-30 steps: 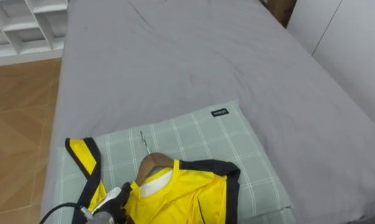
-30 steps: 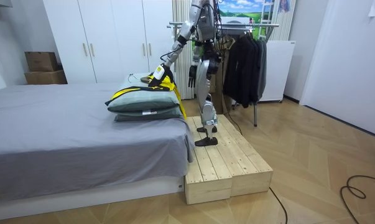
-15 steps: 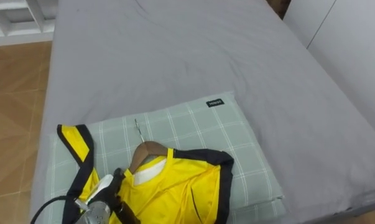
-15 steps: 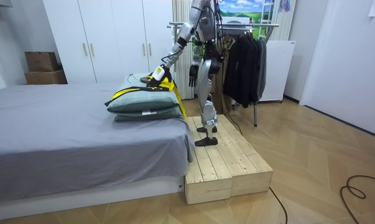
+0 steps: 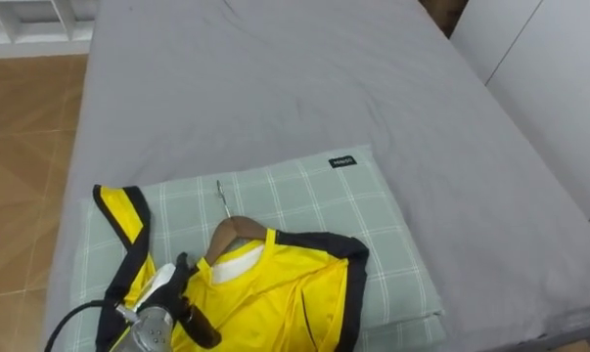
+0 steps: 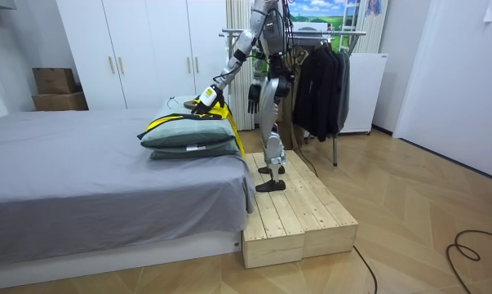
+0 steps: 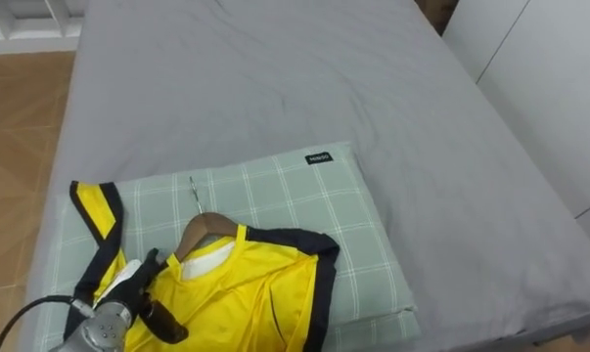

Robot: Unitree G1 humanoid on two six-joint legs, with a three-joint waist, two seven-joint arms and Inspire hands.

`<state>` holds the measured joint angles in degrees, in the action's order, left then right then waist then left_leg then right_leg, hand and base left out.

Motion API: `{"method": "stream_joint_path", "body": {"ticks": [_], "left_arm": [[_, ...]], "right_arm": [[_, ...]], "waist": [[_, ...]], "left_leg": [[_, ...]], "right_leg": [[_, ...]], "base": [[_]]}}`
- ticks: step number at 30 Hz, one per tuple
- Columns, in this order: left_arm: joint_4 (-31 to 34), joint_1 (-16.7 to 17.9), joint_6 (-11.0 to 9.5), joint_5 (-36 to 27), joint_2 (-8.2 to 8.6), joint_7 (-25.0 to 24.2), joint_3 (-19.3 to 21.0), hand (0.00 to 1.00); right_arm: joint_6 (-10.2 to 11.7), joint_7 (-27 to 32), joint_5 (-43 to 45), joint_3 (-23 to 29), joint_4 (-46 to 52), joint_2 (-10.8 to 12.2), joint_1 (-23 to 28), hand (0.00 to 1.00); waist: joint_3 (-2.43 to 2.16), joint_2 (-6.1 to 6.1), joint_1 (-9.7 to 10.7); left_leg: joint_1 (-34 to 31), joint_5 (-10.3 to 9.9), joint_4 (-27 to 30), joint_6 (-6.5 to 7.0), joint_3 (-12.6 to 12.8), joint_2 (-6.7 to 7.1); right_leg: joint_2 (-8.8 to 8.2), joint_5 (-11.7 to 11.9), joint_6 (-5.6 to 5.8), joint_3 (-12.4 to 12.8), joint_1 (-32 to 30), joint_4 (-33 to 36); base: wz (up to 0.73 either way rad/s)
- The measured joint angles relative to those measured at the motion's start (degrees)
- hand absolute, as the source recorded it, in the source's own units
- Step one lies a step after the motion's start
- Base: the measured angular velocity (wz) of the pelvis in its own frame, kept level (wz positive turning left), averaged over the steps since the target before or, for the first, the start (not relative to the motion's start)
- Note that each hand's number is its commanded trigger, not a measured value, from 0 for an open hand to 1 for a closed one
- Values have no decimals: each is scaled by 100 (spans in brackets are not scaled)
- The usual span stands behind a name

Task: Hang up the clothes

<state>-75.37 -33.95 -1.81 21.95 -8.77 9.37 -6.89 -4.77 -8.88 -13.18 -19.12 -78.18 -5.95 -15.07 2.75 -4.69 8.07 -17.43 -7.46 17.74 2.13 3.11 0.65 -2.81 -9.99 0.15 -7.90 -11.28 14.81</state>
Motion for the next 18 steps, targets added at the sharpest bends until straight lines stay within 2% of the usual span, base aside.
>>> {"method": "stream_joint_path", "body": {"ticks": [2,4,7,11,18], "left_arm": [[1,-12,-1,-3,-30,146,2,100],[1,-77,-13,-41,-175,234,1,100],[2,-93,-24,-192,-281,283,1,100],[3,-93,23,-242,-297,303,2,100],[-9,-81,144,-397,-200,250,12,100]], "right_arm": [[0,2,0,0,0,0,0,0],[3,5,1,-1,0,0,0,0],[10,4,1,-1,1,0,-2,0],[10,0,-2,-1,1,0,-4,0],[21,-1,-7,0,-2,0,-19,0]], "waist": [[0,1,4],[0,1,12],[1,2,4],[5,12,1],[28,47,-13]], "left_leg": [[0,0,2,0,-5,-1],[0,0,-1,0,-11,2],[-1,0,-12,0,-17,9],[2,0,-23,0,-19,7],[-3,-2,-62,-2,-22,4]], "right_leg": [[1,1,-2,-2,2,2],[0,1,-2,-6,4,1],[-4,1,-1,-5,5,-7],[-3,1,-1,-9,5,-13],[0,4,-4,-25,-6,-12]], "base": [[0],[0],[0],[0],[0]]}}
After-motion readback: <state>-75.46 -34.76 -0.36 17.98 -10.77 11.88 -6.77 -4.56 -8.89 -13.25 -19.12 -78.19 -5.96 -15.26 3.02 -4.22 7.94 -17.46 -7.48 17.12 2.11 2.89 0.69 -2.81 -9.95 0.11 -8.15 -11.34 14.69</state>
